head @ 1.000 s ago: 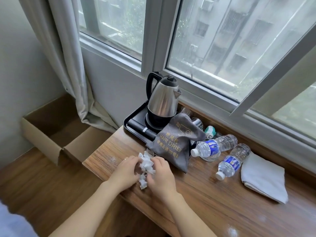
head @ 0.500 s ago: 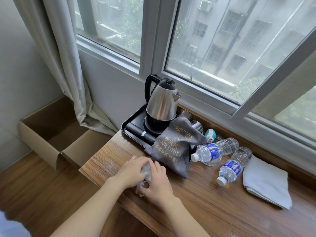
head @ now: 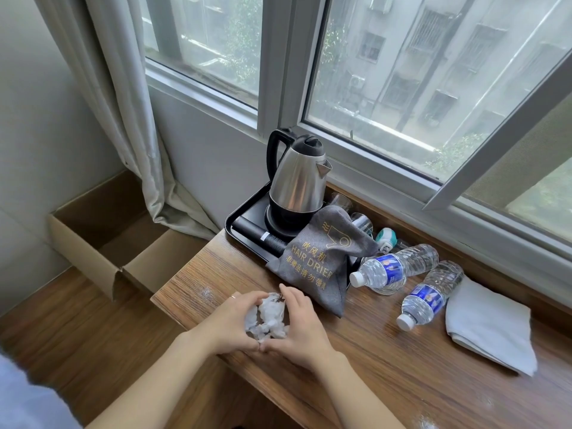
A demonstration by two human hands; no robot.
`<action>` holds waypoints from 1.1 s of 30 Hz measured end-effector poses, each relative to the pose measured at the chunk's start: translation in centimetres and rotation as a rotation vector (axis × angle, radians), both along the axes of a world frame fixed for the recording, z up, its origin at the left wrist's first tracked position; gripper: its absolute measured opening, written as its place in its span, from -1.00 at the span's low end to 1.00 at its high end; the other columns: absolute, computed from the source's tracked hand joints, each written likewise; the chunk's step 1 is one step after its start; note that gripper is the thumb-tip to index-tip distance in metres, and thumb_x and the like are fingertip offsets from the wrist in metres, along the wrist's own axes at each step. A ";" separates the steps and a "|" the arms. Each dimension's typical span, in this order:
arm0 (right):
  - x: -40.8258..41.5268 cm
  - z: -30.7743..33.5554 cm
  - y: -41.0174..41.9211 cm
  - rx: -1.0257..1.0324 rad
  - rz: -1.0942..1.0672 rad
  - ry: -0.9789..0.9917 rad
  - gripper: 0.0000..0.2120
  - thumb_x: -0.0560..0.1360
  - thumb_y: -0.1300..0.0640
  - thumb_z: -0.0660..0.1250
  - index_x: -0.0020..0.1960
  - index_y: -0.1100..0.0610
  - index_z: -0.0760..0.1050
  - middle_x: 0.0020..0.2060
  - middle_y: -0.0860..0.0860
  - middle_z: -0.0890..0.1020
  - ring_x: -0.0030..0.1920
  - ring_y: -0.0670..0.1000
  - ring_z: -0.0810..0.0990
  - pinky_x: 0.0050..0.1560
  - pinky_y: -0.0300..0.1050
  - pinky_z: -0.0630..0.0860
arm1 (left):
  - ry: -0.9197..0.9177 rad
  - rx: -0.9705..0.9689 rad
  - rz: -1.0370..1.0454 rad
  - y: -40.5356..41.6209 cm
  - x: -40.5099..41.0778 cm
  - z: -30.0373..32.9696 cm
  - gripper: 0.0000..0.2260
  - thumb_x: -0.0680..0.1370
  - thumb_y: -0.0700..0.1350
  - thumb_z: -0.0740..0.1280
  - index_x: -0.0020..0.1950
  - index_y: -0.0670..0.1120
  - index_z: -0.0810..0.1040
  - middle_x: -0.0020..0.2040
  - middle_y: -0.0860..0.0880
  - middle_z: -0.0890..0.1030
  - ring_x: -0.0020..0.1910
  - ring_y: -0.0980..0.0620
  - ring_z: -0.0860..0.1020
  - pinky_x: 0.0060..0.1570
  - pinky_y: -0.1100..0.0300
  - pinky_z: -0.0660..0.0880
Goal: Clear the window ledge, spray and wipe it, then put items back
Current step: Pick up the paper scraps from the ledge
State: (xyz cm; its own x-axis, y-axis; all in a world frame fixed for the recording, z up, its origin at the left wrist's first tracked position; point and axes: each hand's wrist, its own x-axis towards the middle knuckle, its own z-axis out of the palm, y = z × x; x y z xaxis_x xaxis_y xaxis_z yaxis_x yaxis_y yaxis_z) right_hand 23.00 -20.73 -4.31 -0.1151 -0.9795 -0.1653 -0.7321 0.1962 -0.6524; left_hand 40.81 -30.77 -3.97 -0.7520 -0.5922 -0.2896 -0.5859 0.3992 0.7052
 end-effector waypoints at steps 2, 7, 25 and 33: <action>-0.7 0.1 0.3 -0.009 0.003 0.024 0.23 0.16 -0.30 0.58 0.62 0.05 0.03 0.49 -0.11 0.17 0.46 -0.09 0.17 0.48 -0.27 0.11 | 0.012 -0.054 -0.014 0.3 -0.3 -0.3 -0.11 0.21 0.13 0.54 0.49 0.12 0.27 0.27 0.20 0.41 0.18 0.25 0.35 0.25 0.39 0.30; -0.7 0.1 0.4 0.040 0.081 0.153 0.31 0.15 -0.37 0.55 0.64 0.08 -0.08 0.58 -0.03 0.06 0.53 0.00 0.08 0.56 -0.11 0.06 | 0.079 -0.141 0.034 0.7 -1.3 -1.6 -0.25 0.28 0.06 0.49 0.44 0.08 0.35 0.29 0.18 0.44 0.28 0.19 0.39 0.34 0.25 0.31; 2.4 -3.4 -0.8 -0.161 0.063 0.362 0.17 0.20 -0.60 0.23 0.59 0.08 0.10 0.43 -0.03 0.37 0.35 0.01 0.26 0.31 0.03 0.37 | 0.083 -0.020 0.413 0.1 -1.1 -0.3 -0.60 0.37 -0.33 0.42 -0.09 0.12 0.36 -0.12 0.12 0.61 -0.20 0.24 0.60 -0.14 0.27 0.54; 2.6 -4.2 -1.7 -0.243 0.019 0.505 -0.07 0.28 -0.47 0.22 0.45 0.11 0.34 0.20 -0.04 0.53 0.17 0.01 0.38 0.04 -0.05 0.55 | 0.032 0.035 0.282 0.4 -2.7 -0.9 -0.76 0.29 -0.22 0.34 -0.18 0.04 0.36 -0.35 0.12 0.63 -0.30 0.19 0.55 -0.18 0.17 0.49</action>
